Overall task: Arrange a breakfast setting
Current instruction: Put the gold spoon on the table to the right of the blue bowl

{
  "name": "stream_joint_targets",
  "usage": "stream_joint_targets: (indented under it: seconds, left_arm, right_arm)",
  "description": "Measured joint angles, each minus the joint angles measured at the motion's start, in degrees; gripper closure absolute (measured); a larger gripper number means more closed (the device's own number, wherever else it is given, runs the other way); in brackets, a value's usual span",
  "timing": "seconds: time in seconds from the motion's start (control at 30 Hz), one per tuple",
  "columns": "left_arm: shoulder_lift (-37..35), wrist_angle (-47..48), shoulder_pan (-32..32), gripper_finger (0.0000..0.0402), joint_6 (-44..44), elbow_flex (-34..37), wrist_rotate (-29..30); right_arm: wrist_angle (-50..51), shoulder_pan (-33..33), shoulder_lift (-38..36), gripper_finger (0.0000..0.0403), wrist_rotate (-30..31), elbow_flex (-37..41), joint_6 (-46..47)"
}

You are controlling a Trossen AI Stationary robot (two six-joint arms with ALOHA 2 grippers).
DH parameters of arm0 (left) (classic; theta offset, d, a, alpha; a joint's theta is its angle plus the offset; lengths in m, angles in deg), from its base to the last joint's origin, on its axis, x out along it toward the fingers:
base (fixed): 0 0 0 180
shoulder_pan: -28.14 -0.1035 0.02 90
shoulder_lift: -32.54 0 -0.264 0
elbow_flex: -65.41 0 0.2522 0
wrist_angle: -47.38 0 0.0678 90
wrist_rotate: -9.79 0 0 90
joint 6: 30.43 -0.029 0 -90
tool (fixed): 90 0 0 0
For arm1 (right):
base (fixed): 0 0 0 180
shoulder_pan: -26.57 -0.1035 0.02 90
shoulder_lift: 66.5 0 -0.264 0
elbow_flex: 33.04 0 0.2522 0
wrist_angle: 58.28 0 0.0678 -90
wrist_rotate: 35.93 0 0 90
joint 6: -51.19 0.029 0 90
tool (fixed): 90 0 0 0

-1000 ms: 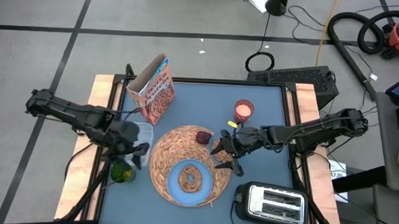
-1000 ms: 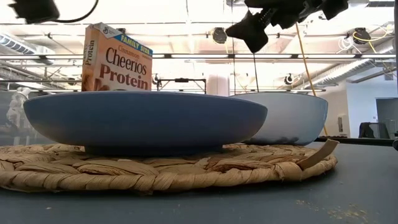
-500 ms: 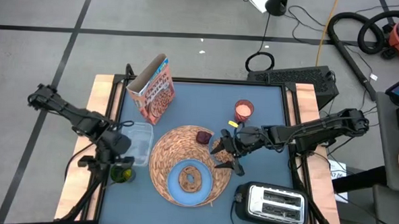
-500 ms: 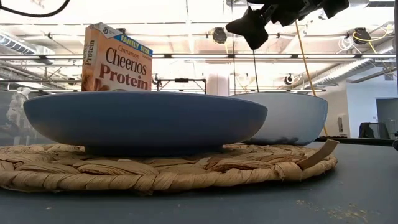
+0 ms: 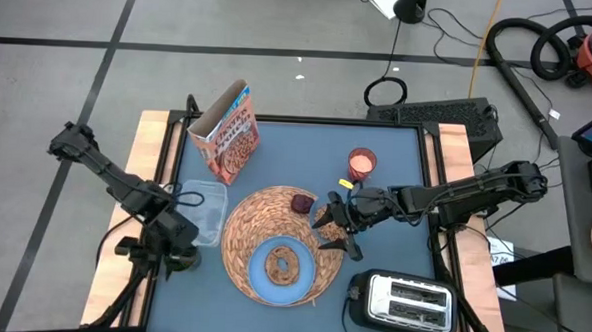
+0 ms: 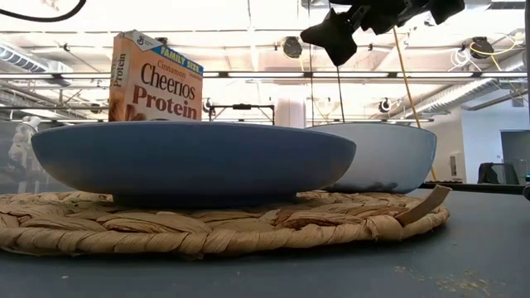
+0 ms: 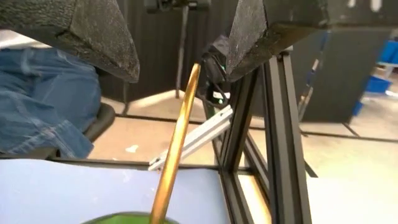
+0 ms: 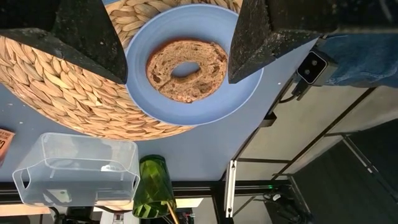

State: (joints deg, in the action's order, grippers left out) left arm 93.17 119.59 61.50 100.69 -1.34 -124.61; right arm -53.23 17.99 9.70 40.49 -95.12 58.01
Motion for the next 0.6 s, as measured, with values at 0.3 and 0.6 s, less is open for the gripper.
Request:
stream_joint_targets:
  seconds: [0.3,0.6]
  left_arm:
    - [6.00,0.00,0.15,0.0156,-5.57,0.00,0.00]
    - [8.20,0.68,0.15,0.0156,-6.50,0.00,0.00]
  right_arm:
    - [-0.06,0.00,0.00,0.0133,0.00,0.00,-0.01]
    - [-0.06,-0.01,0.00,0.0133,-0.01,-0.01,-0.01]
